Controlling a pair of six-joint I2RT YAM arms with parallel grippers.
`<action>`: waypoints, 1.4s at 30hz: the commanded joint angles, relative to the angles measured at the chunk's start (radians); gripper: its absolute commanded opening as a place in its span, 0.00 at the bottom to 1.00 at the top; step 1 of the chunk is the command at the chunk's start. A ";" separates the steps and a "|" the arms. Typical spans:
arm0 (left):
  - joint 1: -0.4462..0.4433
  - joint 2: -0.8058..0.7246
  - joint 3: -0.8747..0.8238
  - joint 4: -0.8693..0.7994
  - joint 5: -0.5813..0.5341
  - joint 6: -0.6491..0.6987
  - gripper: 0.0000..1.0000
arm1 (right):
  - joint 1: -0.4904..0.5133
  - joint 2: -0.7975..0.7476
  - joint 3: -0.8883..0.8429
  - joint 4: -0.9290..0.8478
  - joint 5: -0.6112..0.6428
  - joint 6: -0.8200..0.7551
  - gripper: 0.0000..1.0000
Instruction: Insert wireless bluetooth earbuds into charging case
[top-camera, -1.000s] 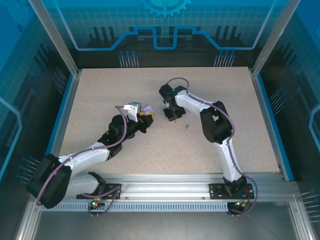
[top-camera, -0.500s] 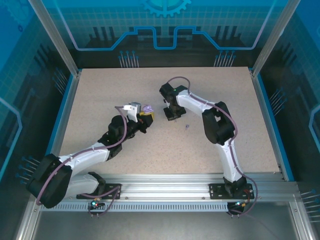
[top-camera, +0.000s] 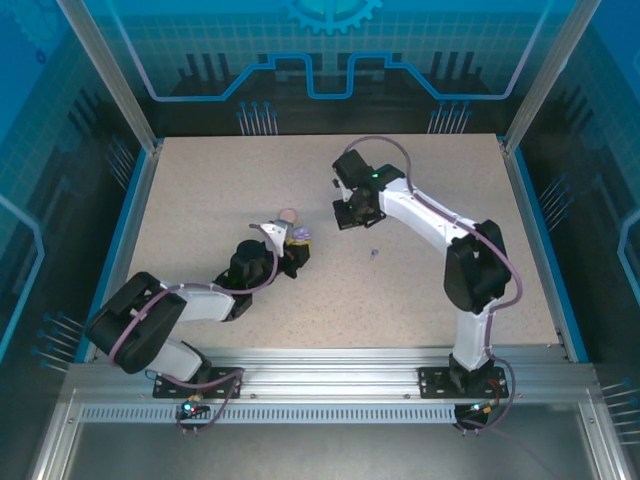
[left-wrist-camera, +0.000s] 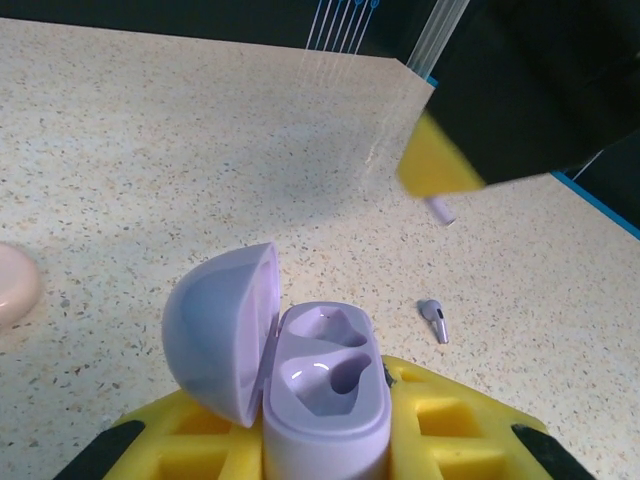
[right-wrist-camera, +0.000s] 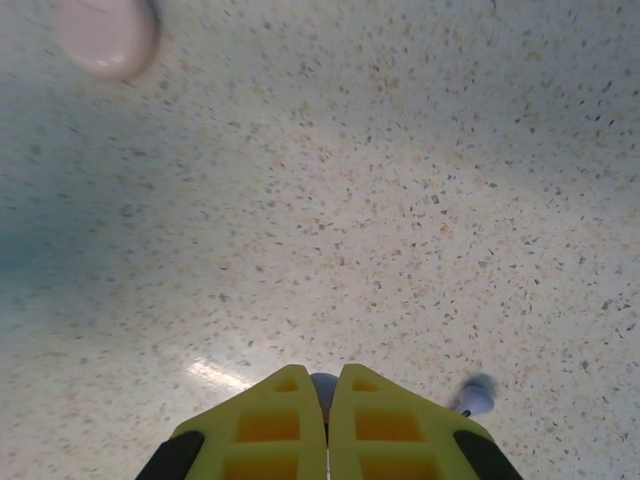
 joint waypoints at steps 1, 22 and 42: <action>-0.006 0.015 0.039 0.115 0.049 0.029 0.00 | 0.009 -0.112 -0.037 0.044 -0.036 0.023 0.00; -0.088 -0.148 0.225 0.010 0.095 0.494 0.00 | 0.042 -0.631 -0.261 0.433 -0.050 0.011 0.00; -0.128 -0.025 0.377 0.087 0.031 0.513 0.00 | 0.078 -0.722 -0.518 0.876 -0.150 -0.053 0.00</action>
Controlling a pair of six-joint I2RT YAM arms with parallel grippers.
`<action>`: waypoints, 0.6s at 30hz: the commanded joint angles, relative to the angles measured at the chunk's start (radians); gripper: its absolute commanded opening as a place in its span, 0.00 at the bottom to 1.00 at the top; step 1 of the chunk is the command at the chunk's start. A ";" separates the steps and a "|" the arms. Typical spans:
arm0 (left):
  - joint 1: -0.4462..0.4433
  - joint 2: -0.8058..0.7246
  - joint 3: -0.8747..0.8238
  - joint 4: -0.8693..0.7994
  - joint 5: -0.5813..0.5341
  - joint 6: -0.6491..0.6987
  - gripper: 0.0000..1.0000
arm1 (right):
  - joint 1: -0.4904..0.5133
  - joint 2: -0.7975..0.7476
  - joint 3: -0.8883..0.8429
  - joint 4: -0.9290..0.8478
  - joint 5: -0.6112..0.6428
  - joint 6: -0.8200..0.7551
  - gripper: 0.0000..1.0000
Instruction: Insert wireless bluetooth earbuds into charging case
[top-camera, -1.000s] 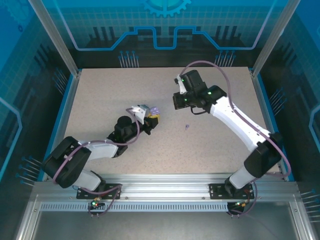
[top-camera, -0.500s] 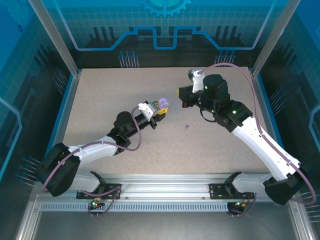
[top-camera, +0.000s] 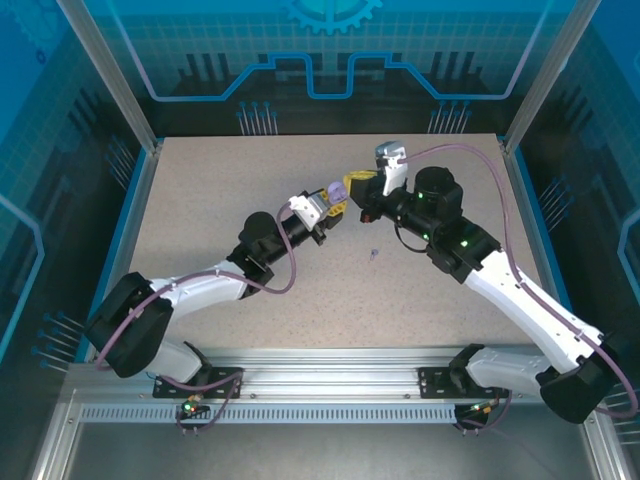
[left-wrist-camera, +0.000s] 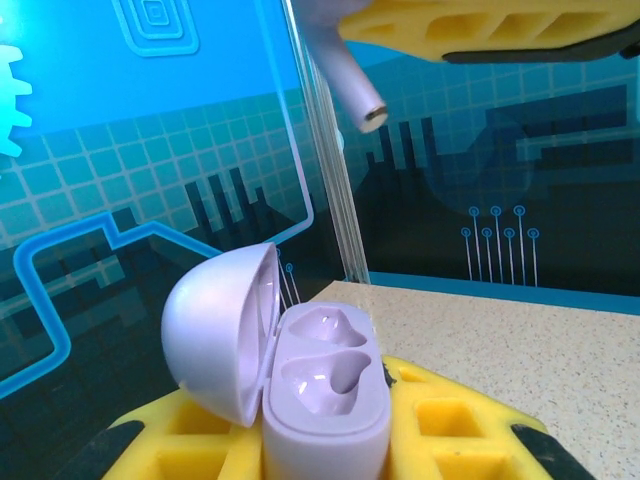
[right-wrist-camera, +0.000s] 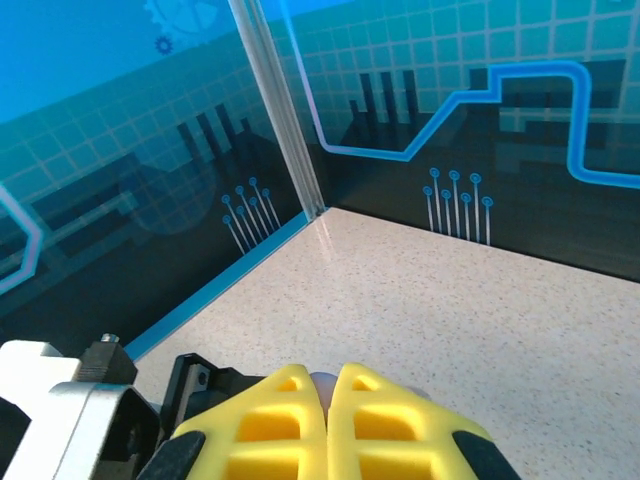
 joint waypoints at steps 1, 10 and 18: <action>-0.008 0.009 0.030 0.047 -0.020 -0.013 0.00 | 0.022 0.020 -0.018 0.088 -0.013 -0.002 0.00; -0.008 0.005 0.035 0.044 -0.033 -0.061 0.00 | 0.028 0.026 -0.051 0.116 0.000 0.012 0.00; -0.009 -0.003 0.036 0.039 -0.036 -0.065 0.00 | 0.030 0.020 -0.065 0.107 0.005 0.015 0.00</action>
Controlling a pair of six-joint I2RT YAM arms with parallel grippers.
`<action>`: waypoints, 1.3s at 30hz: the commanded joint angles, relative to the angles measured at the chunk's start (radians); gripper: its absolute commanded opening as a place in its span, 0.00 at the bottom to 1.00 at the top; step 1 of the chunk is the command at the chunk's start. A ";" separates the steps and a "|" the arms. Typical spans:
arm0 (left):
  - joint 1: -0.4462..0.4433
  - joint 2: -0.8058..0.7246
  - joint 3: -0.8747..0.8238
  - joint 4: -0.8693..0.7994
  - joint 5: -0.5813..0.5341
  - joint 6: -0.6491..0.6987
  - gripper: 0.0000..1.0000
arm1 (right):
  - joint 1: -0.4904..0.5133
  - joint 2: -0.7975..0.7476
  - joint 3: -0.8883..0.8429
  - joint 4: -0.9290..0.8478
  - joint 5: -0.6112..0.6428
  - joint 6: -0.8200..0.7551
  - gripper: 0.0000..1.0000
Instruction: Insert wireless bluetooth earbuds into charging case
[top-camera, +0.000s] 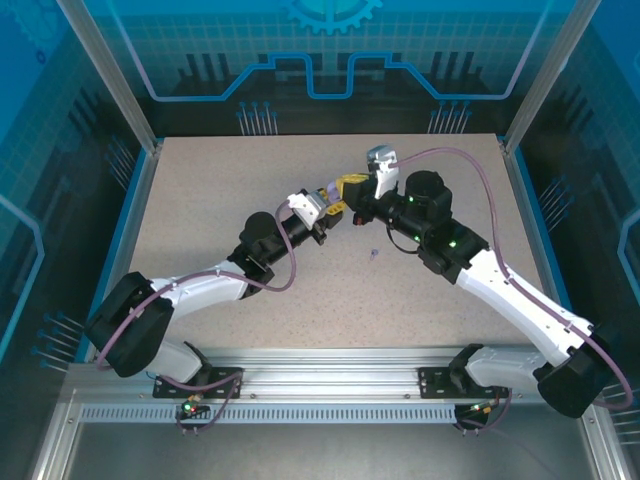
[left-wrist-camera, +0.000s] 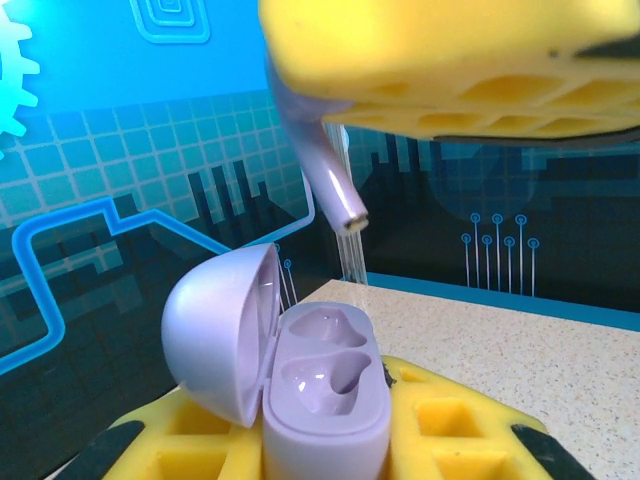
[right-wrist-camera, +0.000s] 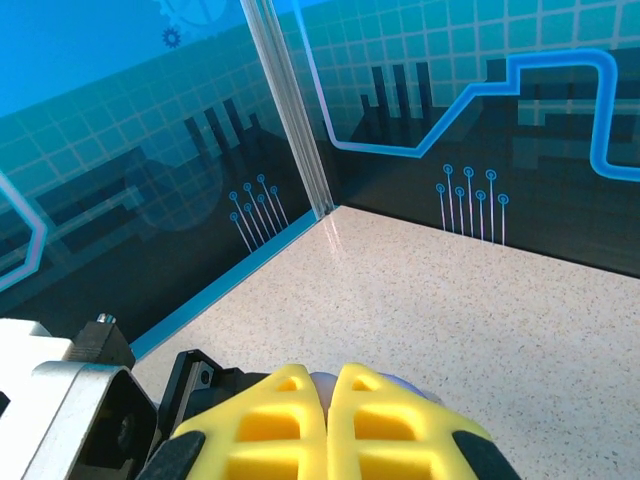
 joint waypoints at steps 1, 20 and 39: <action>-0.005 -0.004 0.035 0.038 -0.013 -0.012 0.00 | 0.014 -0.008 -0.018 0.029 0.002 0.012 0.00; -0.004 -0.023 0.033 0.026 -0.004 -0.016 0.00 | 0.012 0.015 -0.035 0.012 0.034 -0.013 0.00; -0.004 -0.045 0.038 0.026 -0.008 -0.031 0.00 | 0.002 0.023 -0.059 -0.006 0.033 -0.039 0.00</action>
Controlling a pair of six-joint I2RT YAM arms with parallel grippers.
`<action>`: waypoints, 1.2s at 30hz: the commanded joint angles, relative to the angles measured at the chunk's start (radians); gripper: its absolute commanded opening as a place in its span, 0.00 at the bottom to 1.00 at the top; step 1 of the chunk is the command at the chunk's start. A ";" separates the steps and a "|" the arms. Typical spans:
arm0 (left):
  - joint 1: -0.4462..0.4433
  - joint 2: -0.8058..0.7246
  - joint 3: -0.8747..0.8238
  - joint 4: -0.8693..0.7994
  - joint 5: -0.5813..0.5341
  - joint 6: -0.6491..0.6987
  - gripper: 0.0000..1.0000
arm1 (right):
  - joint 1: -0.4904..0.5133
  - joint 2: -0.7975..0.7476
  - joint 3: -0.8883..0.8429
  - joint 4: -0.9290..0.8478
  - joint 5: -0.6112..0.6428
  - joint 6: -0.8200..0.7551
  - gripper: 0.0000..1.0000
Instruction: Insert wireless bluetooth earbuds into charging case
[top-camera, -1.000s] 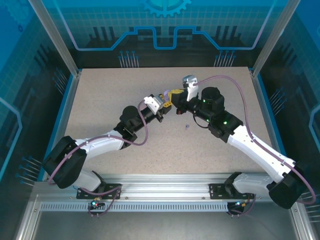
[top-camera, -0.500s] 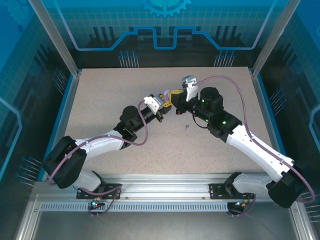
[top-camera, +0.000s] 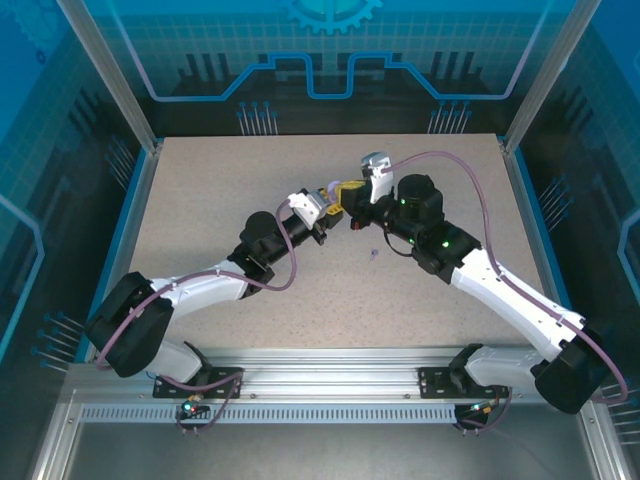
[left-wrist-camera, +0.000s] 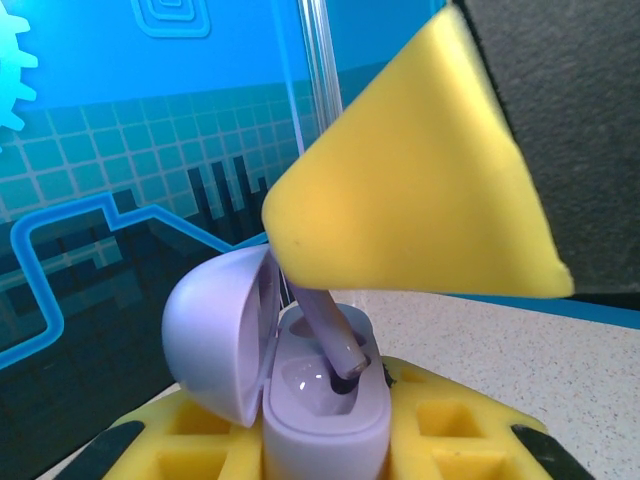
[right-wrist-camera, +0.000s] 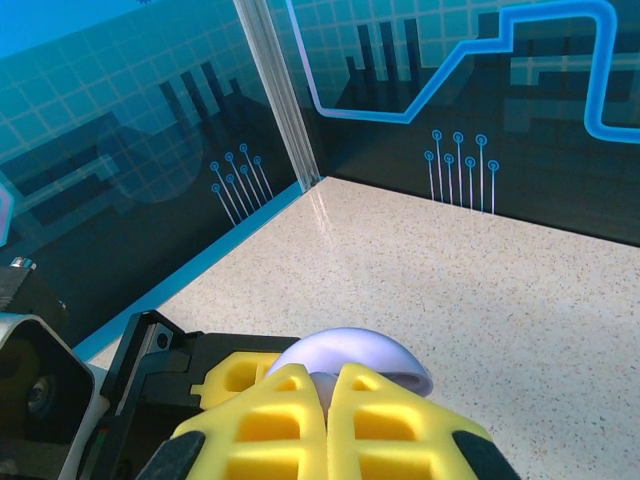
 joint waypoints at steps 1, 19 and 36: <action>-0.005 -0.045 0.035 0.042 -0.006 -0.027 0.00 | -0.001 -0.006 -0.024 -0.012 0.019 -0.024 0.00; -0.003 -0.044 0.044 0.033 -0.014 -0.024 0.00 | -0.023 -0.040 -0.054 -0.034 0.009 -0.026 0.00; -0.003 -0.044 0.056 0.020 -0.020 -0.030 0.00 | -0.009 0.004 -0.035 -0.100 -0.089 -0.058 0.00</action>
